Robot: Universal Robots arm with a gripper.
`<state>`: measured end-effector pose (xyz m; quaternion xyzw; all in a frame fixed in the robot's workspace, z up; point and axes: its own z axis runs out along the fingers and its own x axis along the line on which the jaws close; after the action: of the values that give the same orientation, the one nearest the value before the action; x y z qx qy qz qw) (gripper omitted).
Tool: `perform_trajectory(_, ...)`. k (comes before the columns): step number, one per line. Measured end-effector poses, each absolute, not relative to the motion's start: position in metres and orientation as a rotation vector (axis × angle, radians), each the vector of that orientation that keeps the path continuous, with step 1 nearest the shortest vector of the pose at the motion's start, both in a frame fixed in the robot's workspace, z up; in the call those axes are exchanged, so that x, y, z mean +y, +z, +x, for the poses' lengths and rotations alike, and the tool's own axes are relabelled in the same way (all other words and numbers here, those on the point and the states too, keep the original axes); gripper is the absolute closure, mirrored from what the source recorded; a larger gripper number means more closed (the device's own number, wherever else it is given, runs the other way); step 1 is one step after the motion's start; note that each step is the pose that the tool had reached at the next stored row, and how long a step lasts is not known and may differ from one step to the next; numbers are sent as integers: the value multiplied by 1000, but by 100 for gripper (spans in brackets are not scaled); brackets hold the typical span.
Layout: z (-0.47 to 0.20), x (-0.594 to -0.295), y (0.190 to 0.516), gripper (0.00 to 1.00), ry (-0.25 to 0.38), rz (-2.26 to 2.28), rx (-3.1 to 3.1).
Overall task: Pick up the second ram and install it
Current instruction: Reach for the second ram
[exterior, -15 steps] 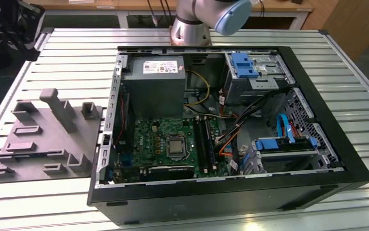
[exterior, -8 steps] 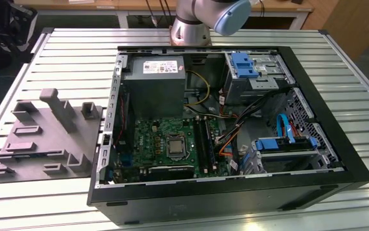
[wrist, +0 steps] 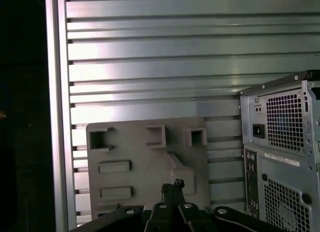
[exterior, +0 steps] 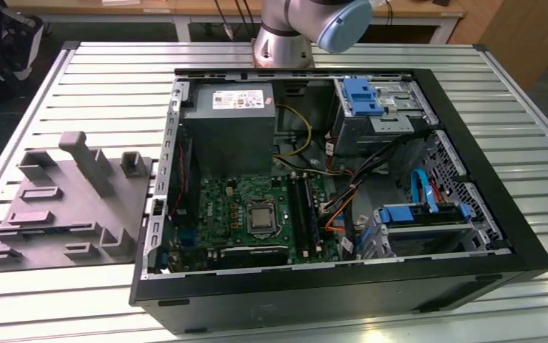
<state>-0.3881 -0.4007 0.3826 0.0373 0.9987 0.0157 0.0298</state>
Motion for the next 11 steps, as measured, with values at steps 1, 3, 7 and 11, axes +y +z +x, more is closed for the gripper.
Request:
perform_trajectory(1,-389,-401,382,90,48,115,3079)
perform_trajectory(3,-391,-403,381,90,46,115,3079)
perform_trajectory(7,-394,-406,380,90,41,115,3079)
perform_trajectory(11,-397,-409,378,90,36,115,3079)
